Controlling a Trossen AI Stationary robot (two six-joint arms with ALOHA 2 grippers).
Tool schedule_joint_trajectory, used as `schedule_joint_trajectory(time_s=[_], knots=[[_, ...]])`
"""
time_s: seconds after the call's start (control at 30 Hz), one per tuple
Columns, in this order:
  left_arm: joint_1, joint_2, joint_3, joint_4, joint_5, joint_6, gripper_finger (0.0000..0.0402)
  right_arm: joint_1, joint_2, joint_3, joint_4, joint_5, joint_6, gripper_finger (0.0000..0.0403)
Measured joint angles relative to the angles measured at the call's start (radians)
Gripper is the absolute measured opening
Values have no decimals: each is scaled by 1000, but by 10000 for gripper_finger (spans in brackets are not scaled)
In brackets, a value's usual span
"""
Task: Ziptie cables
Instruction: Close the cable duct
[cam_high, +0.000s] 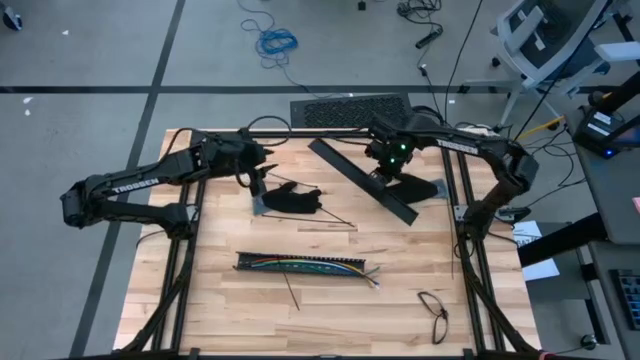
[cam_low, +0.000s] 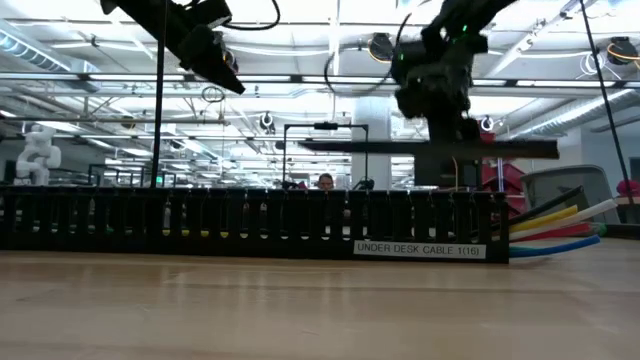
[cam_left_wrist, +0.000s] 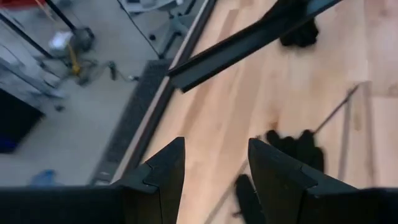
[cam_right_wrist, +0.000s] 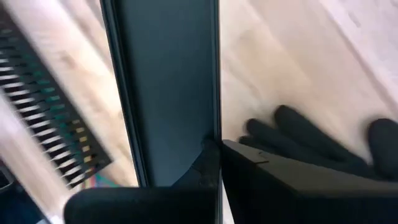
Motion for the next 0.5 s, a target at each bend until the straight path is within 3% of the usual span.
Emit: schedule_joint_trajectory(time_s=[0.3, 0.5], knots=[[21, 0, 0, 96, -41, 208, 173, 163, -77, 1, 9, -47, 83, 0], [12, 0, 62, -157, 79, 184, 173, 232, -76, 1, 23, -47, 90, 0]])
